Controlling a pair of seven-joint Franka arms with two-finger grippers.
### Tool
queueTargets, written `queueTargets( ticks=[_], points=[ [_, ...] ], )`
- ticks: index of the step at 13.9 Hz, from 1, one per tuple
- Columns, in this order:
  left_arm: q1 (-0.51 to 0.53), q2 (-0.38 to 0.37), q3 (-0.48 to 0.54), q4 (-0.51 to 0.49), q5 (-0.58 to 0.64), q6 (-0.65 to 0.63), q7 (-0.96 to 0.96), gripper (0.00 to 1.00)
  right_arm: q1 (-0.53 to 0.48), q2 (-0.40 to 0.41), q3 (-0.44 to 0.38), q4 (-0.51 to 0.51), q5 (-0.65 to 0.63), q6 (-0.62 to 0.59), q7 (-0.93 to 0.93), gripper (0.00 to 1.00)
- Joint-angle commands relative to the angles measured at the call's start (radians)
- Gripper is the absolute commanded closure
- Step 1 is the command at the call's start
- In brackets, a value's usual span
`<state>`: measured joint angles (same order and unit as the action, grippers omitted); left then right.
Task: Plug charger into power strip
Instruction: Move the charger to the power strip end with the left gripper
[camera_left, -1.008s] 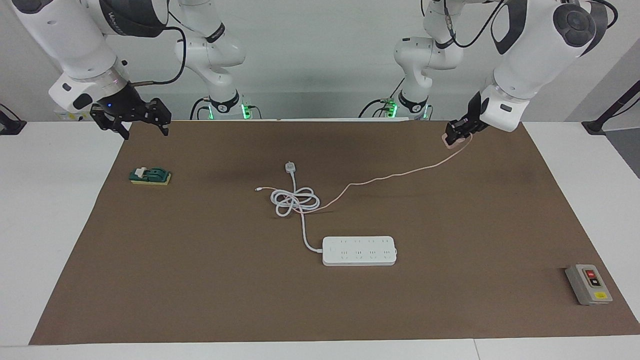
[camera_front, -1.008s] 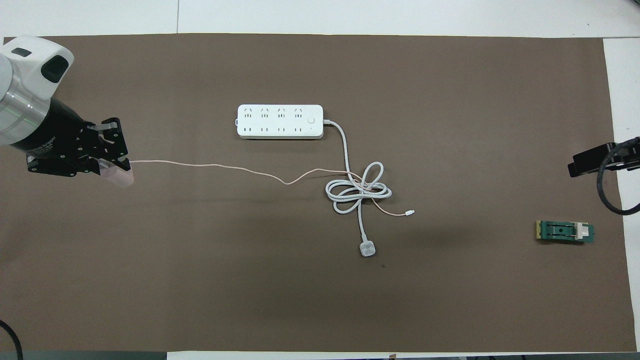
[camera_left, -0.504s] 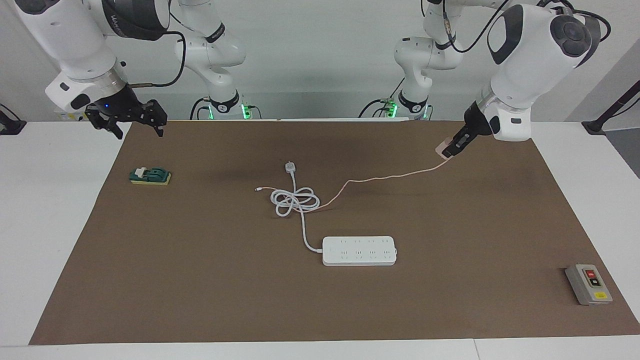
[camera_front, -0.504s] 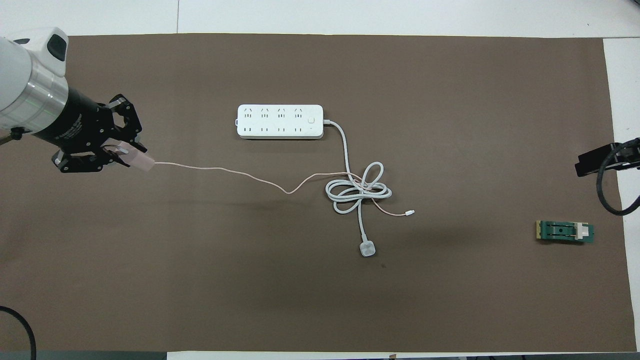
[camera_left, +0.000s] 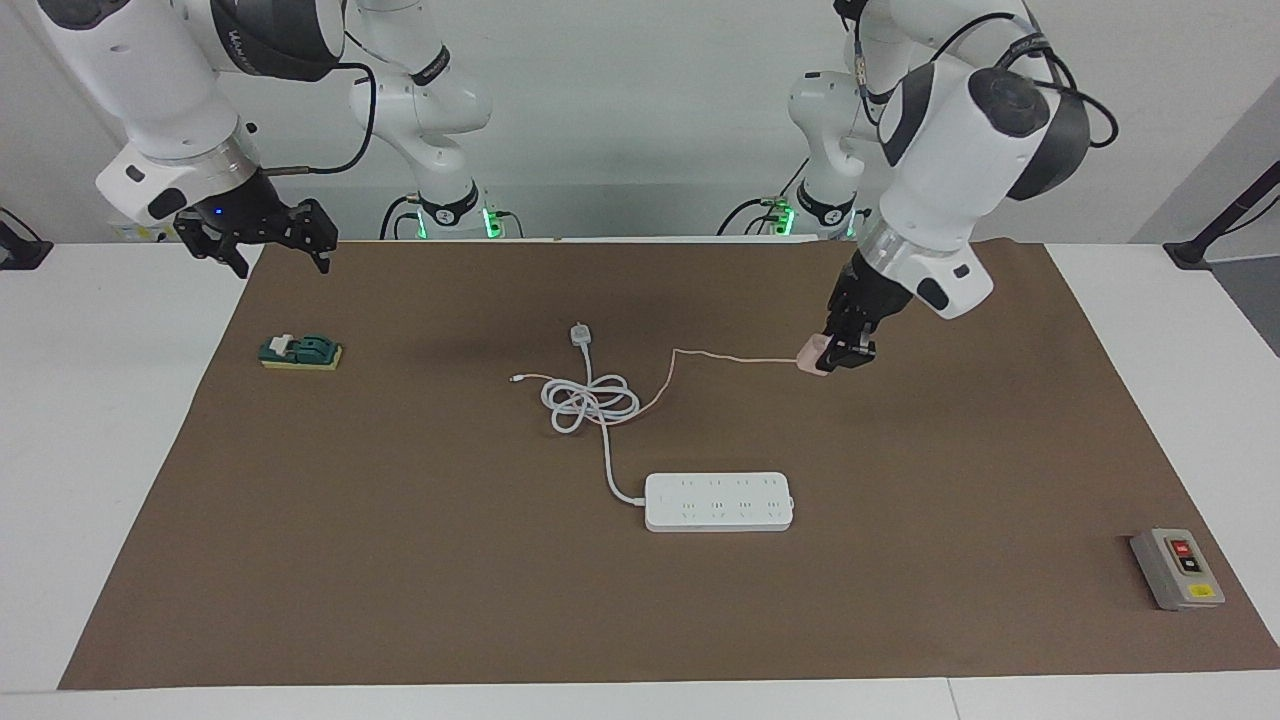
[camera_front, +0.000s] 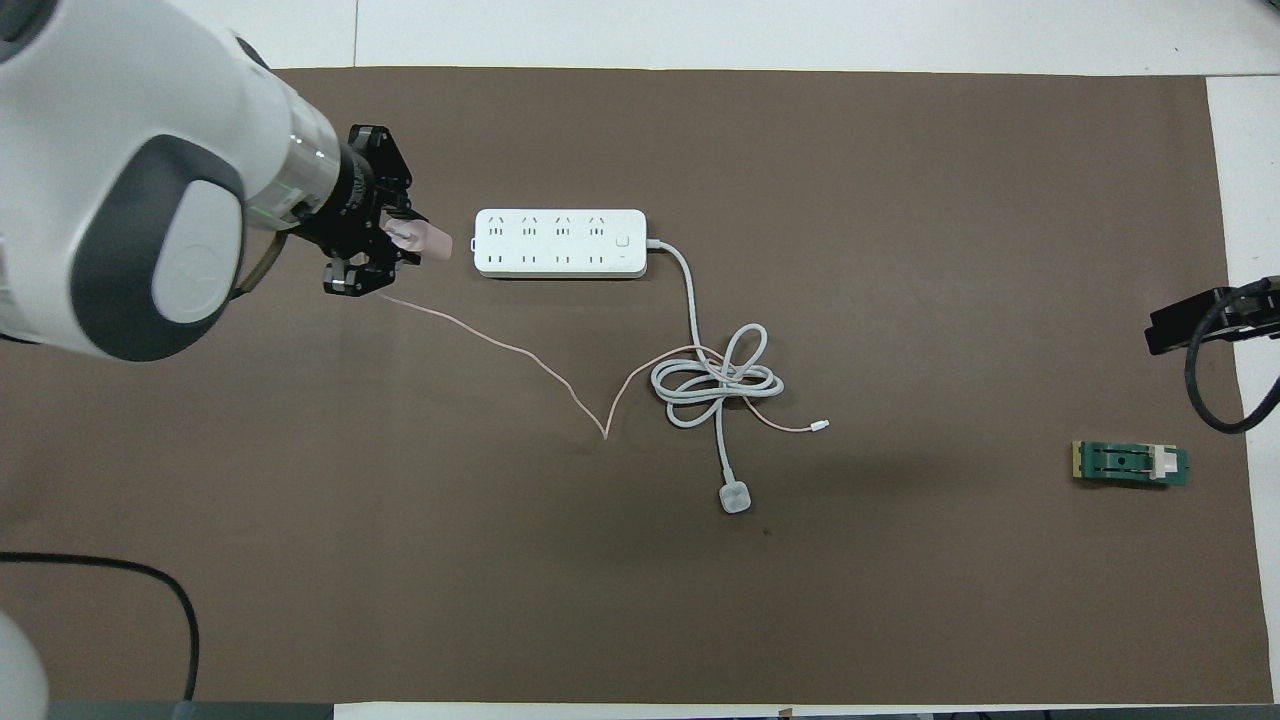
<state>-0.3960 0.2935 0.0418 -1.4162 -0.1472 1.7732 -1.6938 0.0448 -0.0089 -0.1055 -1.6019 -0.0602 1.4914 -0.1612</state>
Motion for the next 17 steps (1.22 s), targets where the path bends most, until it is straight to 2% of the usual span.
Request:
queueTargets(
  ticks=[1, 6, 12, 17],
  points=[
    [-0.023, 0.145, 0.016, 0.137, 0.069, 0.005, -0.119, 1.00, -0.011, -0.014, 0.009, -0.010, -0.003, -0.006, 0.006, 0.00],
    [-0.034, 0.231, 0.015, 0.137, 0.204, 0.048, -0.227, 1.00, -0.010, -0.016, 0.010, -0.007, -0.003, -0.005, 0.006, 0.00],
    [-0.044, 0.299, 0.010, 0.132, 0.192, 0.080, -0.251, 1.00, -0.010, -0.017, 0.010, -0.007, -0.001, -0.005, 0.006, 0.00],
    [-0.044, 0.302, 0.009, 0.111, 0.173, 0.121, -0.210, 1.00, -0.008, -0.017, 0.012, -0.004, -0.001, 0.000, 0.006, 0.00]
  ],
)
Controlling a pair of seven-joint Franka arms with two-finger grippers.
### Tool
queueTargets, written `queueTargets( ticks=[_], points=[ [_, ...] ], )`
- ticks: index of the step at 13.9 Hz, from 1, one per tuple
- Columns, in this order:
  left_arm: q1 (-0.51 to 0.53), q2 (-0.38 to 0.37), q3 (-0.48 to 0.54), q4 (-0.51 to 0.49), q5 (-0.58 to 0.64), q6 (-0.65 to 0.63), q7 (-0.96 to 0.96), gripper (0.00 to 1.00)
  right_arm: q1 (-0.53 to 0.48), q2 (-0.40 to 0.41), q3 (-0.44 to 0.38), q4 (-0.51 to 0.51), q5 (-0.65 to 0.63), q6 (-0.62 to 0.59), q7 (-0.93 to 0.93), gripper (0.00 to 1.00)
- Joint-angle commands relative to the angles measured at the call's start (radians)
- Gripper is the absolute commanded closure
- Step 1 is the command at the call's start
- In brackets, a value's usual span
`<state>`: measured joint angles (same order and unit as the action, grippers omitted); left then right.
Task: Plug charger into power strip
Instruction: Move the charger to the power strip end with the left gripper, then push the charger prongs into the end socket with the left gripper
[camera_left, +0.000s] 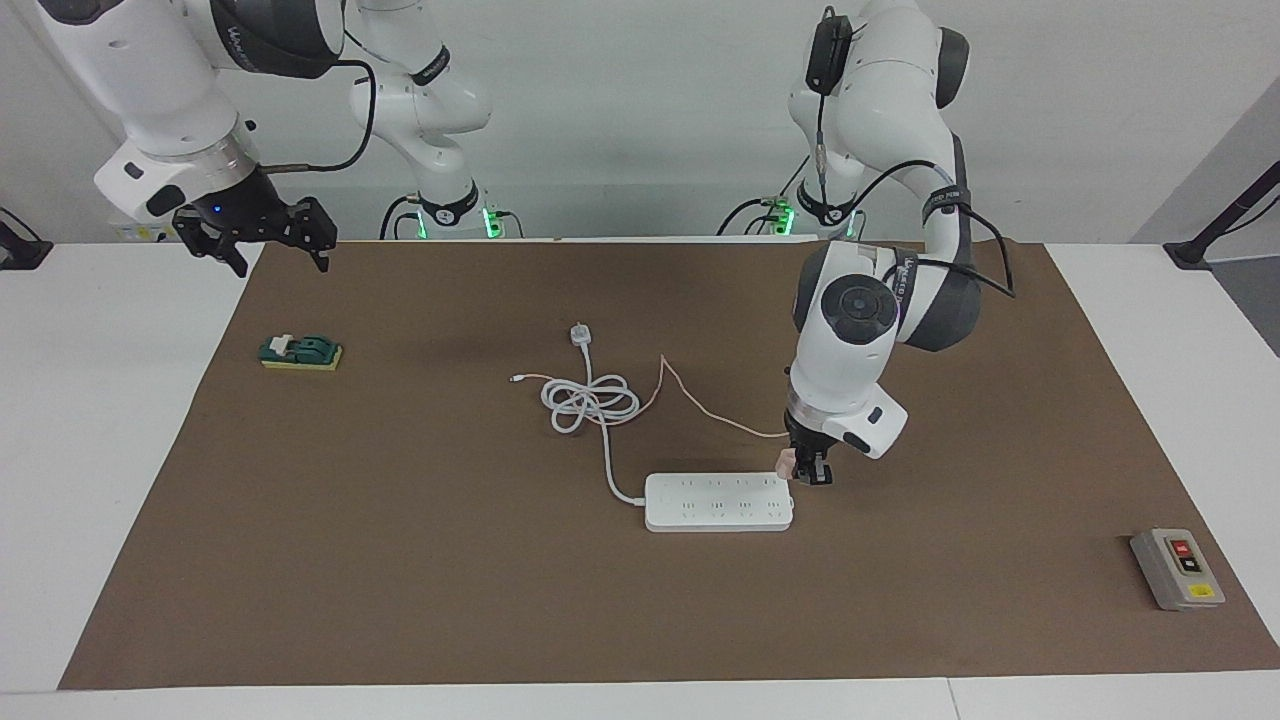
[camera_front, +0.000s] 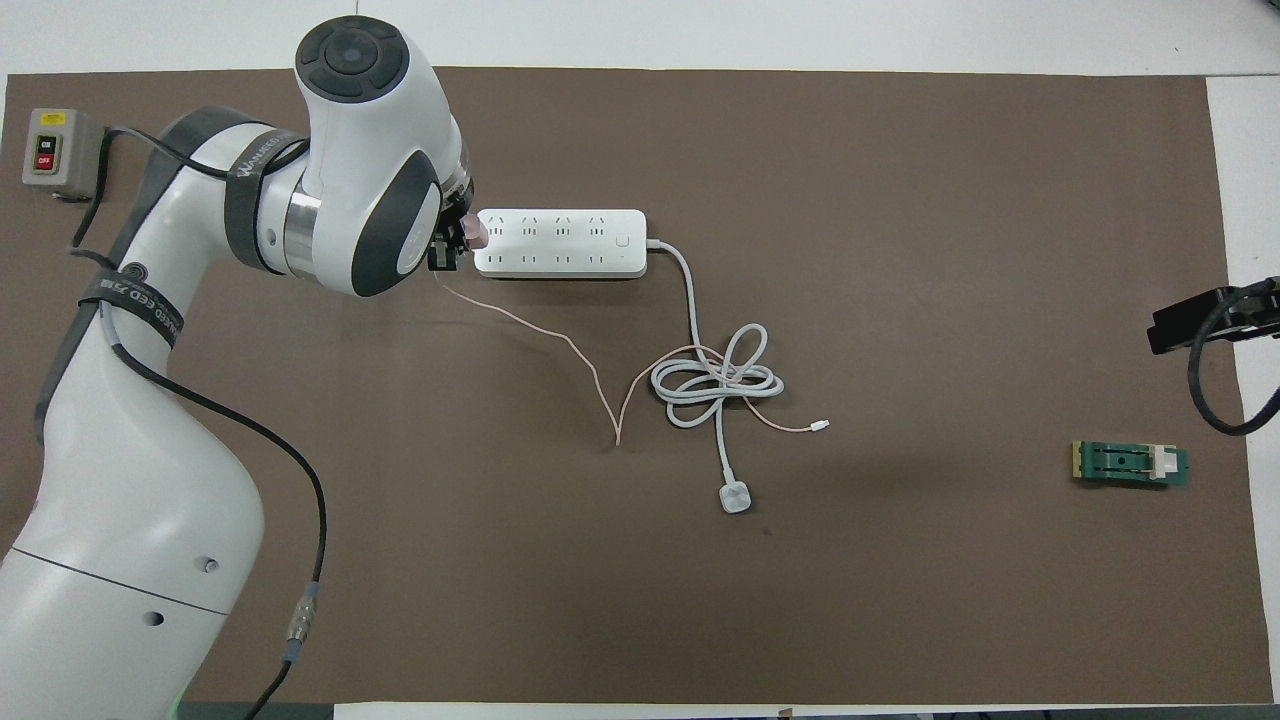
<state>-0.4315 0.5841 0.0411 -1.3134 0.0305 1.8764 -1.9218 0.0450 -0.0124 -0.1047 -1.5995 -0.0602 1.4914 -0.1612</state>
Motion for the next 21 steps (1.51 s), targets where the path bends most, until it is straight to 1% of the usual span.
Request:
queueTargets(
  ticks=[1, 4, 11, 15, 17, 19, 21],
  points=[
    [-0.012, 0.010, 0.010, 0.008, -0.004, 0.017, 0.020, 1.00, -0.008, -0.014, 0.011, -0.007, -0.001, 0.001, 0.006, 0.00],
    [-0.021, 0.010, 0.008, 0.002, -0.011, 0.021, 0.032, 1.00, -0.008, -0.014, 0.011, -0.007, -0.001, 0.000, 0.003, 0.00],
    [-0.059, -0.020, 0.010, -0.020, -0.023, 0.007, 0.049, 1.00, -0.008, -0.014, 0.019, -0.007, -0.001, 0.000, 0.005, 0.00],
    [-0.059, -0.041, 0.010, -0.020, -0.017, 0.006, 0.096, 1.00, -0.008, -0.014, 0.020, -0.007, 0.000, -0.002, 0.006, 0.00],
    [-0.050, -0.027, 0.008, -0.032, -0.018, 0.045, 0.125, 1.00, -0.010, -0.014, 0.019, -0.007, 0.022, 0.000, 0.006, 0.00],
    [-0.043, -0.040, 0.011, -0.108, -0.017, 0.127, 0.142, 1.00, -0.008, -0.015, 0.019, -0.007, 0.022, -0.002, 0.006, 0.00],
    [-0.032, -0.036, 0.011, -0.130, -0.017, 0.167, 0.164, 1.00, -0.010, -0.015, 0.019, -0.007, 0.022, -0.002, 0.006, 0.00]
  ],
)
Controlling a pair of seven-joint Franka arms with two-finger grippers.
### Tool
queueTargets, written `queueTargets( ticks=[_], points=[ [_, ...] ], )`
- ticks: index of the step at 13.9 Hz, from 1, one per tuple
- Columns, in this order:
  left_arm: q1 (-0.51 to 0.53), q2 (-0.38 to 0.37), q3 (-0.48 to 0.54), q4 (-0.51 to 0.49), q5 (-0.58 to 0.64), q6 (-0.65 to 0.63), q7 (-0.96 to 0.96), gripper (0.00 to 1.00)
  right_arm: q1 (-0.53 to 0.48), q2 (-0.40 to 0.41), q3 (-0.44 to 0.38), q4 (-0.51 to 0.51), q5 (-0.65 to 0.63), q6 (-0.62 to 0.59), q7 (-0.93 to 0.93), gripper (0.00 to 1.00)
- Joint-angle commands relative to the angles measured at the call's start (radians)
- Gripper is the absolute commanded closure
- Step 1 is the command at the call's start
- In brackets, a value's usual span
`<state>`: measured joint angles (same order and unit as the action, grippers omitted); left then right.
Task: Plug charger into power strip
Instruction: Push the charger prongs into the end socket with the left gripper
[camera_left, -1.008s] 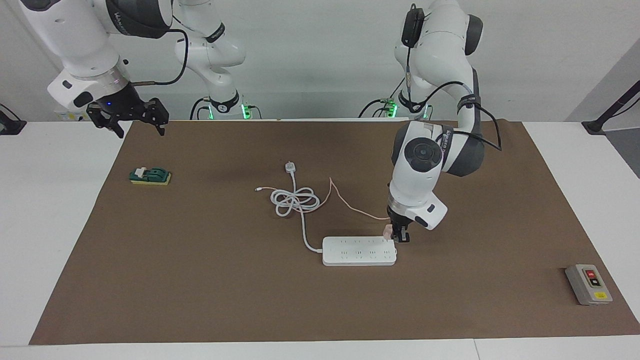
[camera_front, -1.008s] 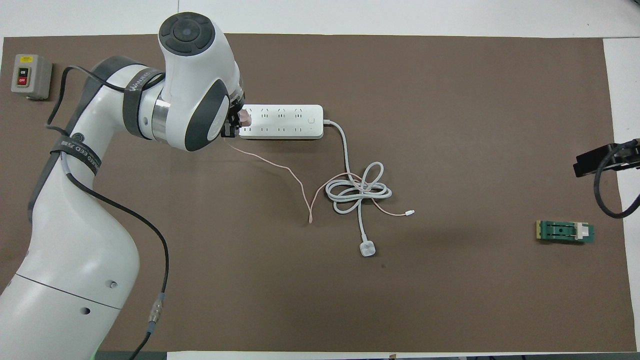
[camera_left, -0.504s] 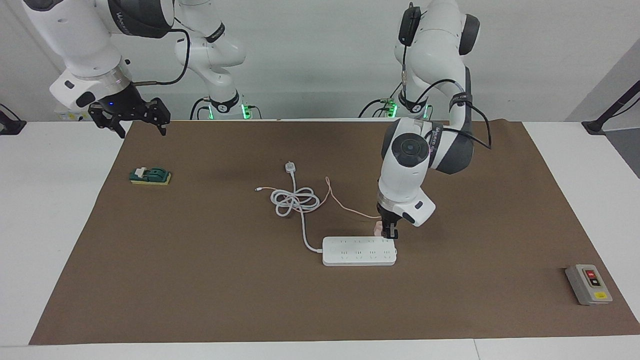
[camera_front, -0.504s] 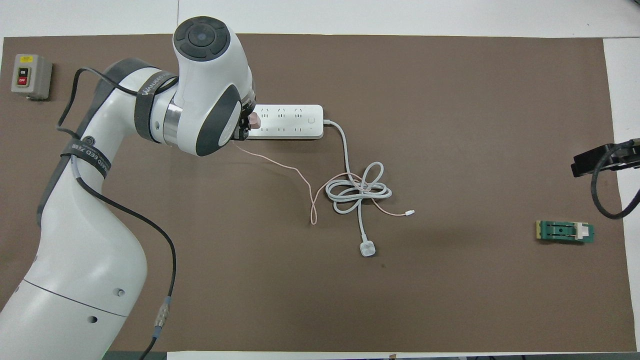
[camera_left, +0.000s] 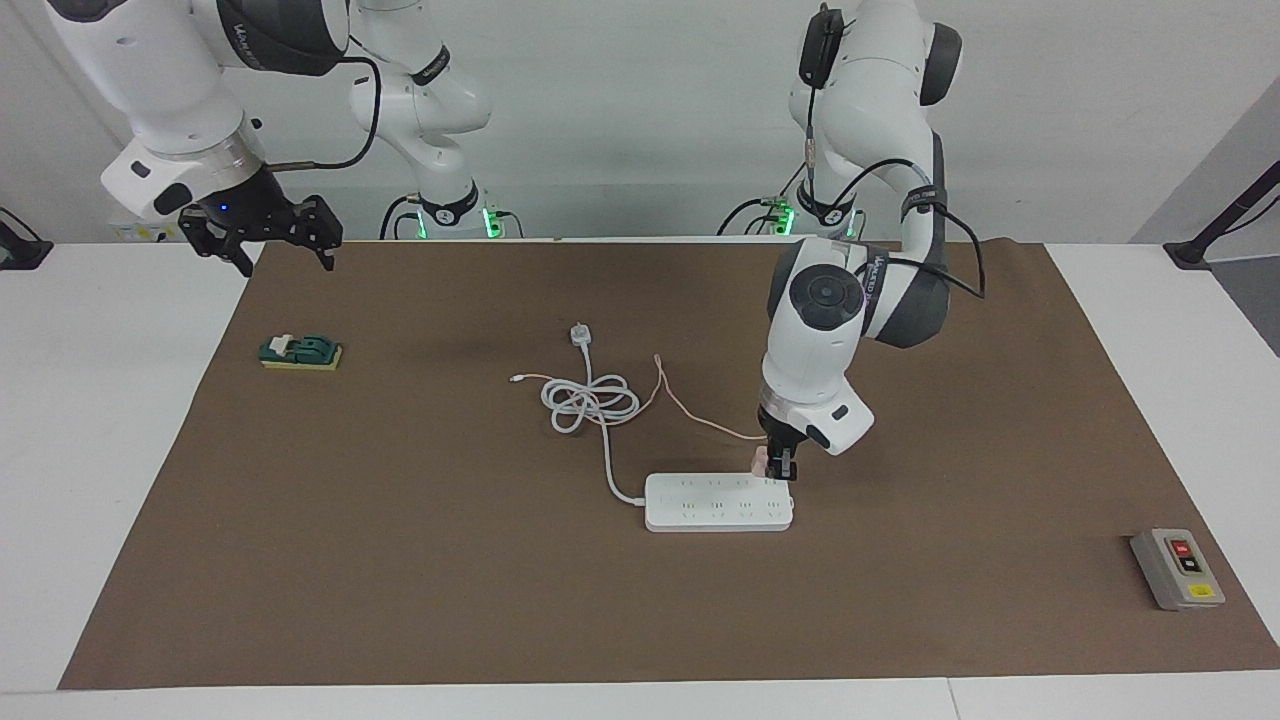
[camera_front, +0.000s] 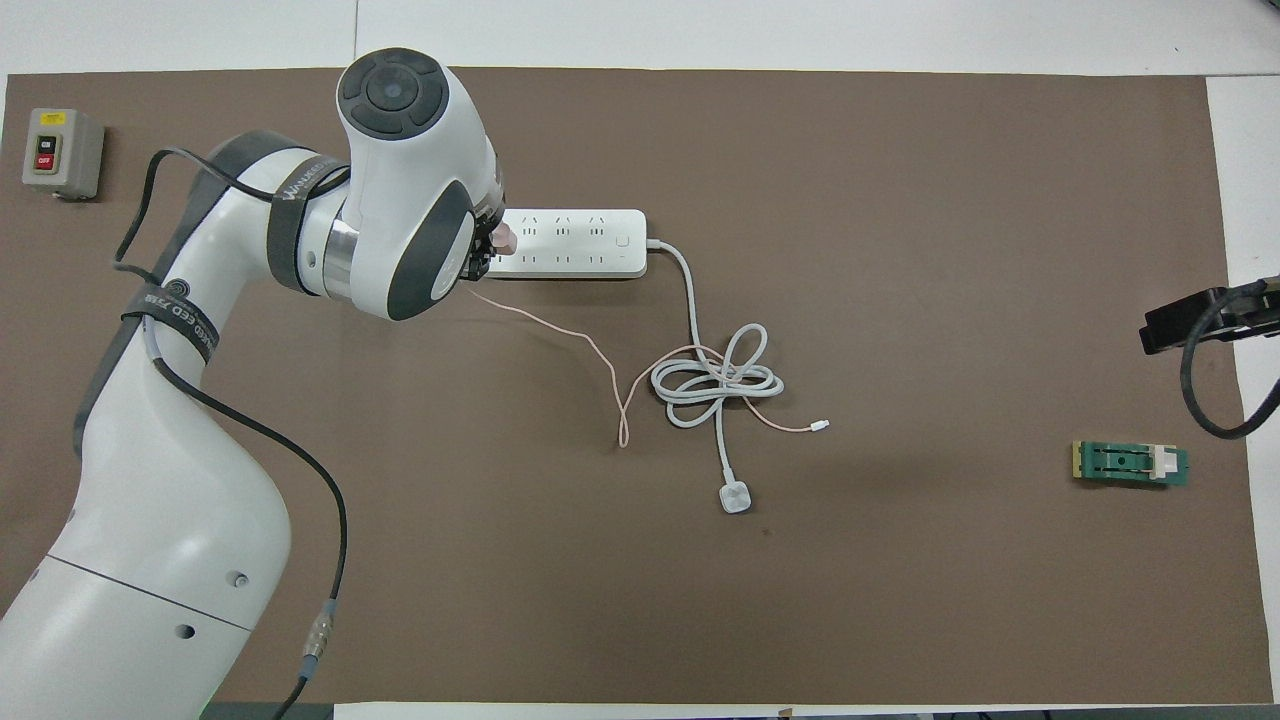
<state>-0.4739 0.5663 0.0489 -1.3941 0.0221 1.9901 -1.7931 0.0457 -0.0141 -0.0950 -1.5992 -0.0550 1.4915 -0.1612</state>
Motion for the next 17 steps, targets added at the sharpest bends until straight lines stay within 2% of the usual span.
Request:
queueTargets(
  ticks=[1, 17],
  points=[
    [0.015, -0.014, 0.003, -0.049, -0.008, 0.065, 0.034, 1.00, -0.009, -0.014, 0.009, -0.007, 0.017, -0.002, 0.006, 0.00],
    [0.008, 0.030, 0.008, -0.039, -0.010, 0.050, -0.083, 1.00, -0.009, -0.015, 0.009, -0.007, 0.017, -0.002, 0.008, 0.00]
  ],
)
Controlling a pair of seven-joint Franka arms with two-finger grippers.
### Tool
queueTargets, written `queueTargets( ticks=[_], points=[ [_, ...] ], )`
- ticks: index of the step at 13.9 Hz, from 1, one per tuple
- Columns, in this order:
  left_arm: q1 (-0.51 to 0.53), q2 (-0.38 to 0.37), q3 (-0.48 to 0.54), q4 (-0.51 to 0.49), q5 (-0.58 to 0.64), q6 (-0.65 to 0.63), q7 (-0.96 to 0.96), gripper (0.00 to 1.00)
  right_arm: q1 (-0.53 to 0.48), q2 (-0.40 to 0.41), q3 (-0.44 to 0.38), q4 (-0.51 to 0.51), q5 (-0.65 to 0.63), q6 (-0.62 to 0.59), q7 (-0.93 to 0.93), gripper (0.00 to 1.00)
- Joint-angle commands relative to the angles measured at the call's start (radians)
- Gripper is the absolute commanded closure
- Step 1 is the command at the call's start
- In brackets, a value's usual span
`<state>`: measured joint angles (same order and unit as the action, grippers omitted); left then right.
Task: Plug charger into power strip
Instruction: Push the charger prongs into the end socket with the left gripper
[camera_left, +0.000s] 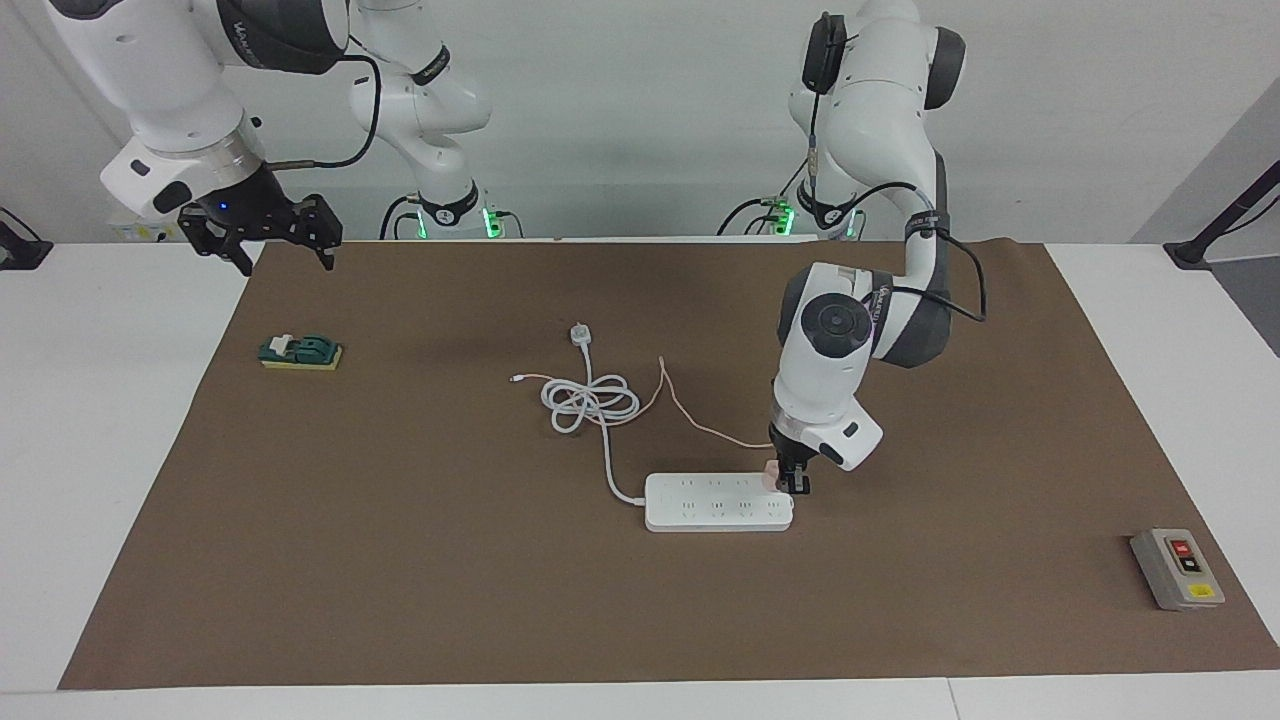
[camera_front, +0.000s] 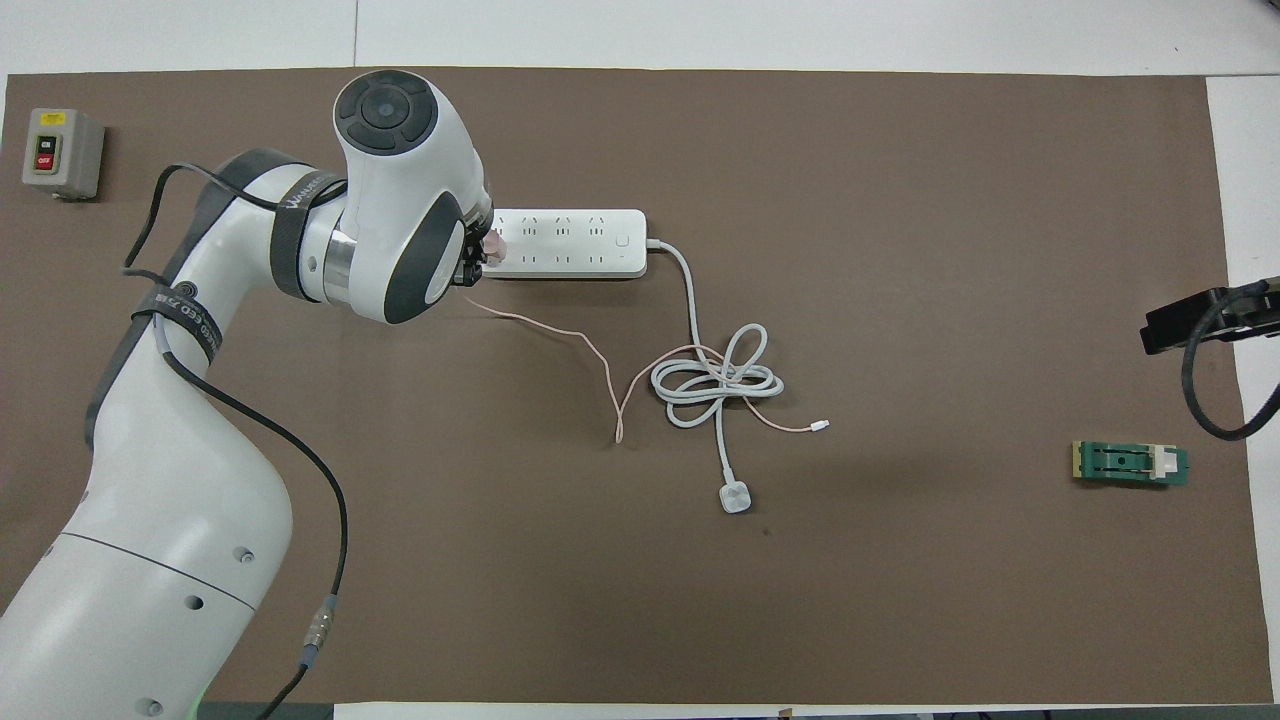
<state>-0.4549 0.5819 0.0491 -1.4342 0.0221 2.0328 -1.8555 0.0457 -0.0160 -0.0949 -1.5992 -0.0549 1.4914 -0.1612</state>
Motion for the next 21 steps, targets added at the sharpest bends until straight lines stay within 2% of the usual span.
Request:
queueTargets(
  ticks=[1, 21],
  points=[
    [-0.014, 0.015, 0.008, 0.001, -0.010, 0.007, -0.021, 1.00, -0.010, -0.013, 0.009, -0.007, 0.017, -0.002, 0.008, 0.00],
    [-0.008, 0.032, 0.008, -0.005, -0.007, -0.042, -0.002, 1.00, -0.009, -0.015, 0.010, -0.004, 0.017, 0.000, 0.008, 0.00]
  ],
)
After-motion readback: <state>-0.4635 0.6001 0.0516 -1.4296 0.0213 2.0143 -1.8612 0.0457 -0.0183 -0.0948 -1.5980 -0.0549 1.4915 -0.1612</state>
